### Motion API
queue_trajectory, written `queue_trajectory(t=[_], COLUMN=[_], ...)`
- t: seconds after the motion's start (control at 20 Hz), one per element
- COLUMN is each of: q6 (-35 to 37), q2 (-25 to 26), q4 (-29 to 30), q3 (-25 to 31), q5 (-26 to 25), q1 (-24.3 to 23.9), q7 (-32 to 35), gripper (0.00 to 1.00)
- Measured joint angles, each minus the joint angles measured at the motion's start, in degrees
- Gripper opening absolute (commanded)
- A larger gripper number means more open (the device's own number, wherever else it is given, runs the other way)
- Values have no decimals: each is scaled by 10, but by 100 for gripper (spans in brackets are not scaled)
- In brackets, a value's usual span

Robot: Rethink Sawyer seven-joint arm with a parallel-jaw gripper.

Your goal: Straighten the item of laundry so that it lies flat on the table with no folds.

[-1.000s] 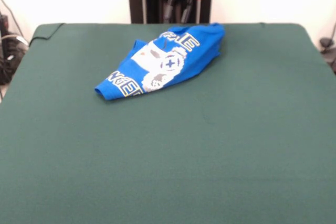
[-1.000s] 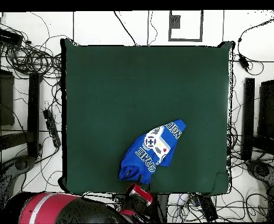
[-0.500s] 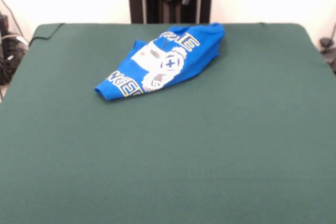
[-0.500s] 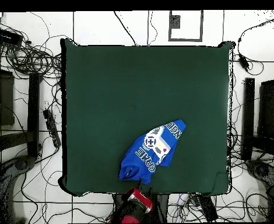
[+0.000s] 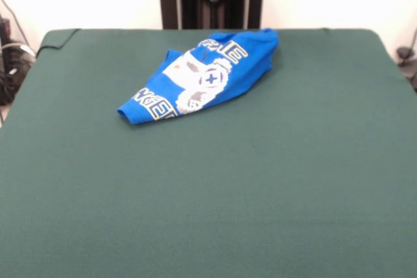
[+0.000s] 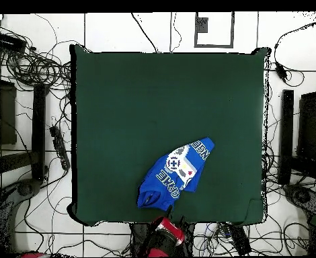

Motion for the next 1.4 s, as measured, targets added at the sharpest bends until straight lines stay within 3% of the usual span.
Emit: queue_trajectory(t=[0.65,0.9,1.4], q6=[-133,-182,-187], q2=[138,156,180], q4=[-58,-83,-105], q3=[40,48,50], q5=[0,1,2], q1=[-66,-82,-104], q7=[0,0,0], gripper=[100,100,100])
